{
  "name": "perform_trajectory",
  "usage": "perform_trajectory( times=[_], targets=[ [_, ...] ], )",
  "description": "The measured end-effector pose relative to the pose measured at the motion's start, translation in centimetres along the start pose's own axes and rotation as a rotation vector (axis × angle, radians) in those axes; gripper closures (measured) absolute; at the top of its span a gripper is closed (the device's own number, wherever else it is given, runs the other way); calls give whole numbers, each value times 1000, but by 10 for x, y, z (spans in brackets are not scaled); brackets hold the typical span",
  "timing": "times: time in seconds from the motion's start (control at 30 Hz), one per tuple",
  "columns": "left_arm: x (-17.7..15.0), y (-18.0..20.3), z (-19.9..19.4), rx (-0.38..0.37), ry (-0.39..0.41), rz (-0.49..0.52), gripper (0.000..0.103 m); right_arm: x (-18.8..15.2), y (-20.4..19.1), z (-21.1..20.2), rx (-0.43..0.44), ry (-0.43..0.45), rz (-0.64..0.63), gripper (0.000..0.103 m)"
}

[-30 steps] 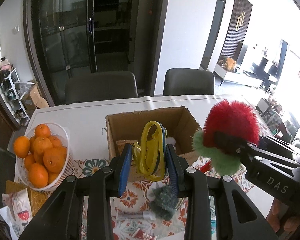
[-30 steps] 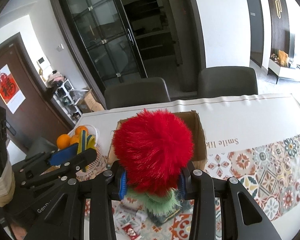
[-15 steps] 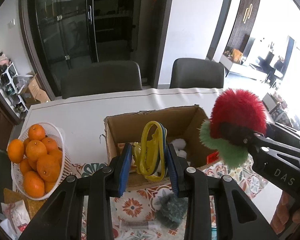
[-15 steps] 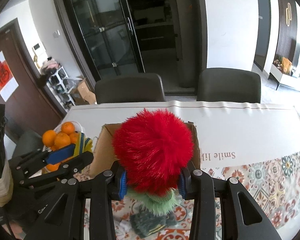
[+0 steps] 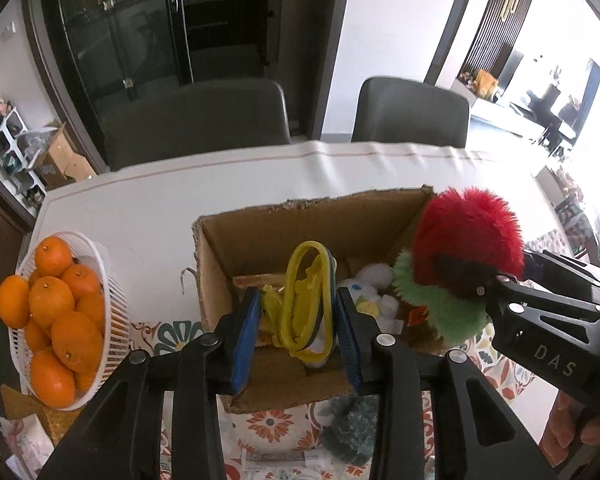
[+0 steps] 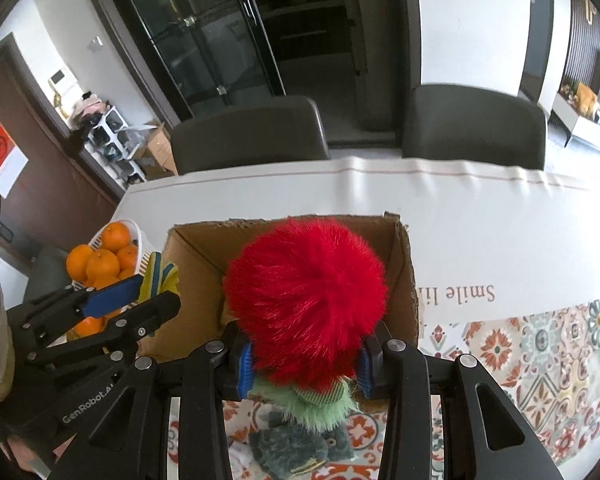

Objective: Organize soft objects
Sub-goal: 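Carry the strap and pom-pom plush over the box and open both tools, then move both tools back toward the candy wrapper and blue tissue pack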

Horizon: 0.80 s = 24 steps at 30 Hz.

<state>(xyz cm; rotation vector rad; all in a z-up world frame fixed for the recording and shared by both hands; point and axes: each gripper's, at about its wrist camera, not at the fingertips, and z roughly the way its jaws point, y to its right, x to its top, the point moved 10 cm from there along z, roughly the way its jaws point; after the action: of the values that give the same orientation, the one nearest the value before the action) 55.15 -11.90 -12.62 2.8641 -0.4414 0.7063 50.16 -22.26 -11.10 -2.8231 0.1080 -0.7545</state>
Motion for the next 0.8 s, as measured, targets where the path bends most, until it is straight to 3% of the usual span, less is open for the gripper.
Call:
perform_trajectory(
  times=[0.03, 0.1, 0.13, 0.2, 0.43, 0.8],
  targets=[
    [-1, 0, 3, 2, -7, -1, 61, 1, -1, 4, 5, -8, 3, 61],
    [-2, 0, 9, 7, -19, 0, 42, 0, 0, 10, 17, -21, 12, 59],
    [-3, -1, 10, 13, -19, 2, 41, 0, 2, 13, 21, -26, 16, 57],
    [-3, -3, 11, 26, -12, 6, 40, -2, 5, 17, 18, -33, 31, 43],
    [-13, -16, 2, 78, -1, -12, 39, -8, 9, 5, -53, 13, 47, 42],
    [-38, -17, -38, 77, 52, -10, 39, -32, -6, -30, -51, 53, 52, 42]
  ],
)
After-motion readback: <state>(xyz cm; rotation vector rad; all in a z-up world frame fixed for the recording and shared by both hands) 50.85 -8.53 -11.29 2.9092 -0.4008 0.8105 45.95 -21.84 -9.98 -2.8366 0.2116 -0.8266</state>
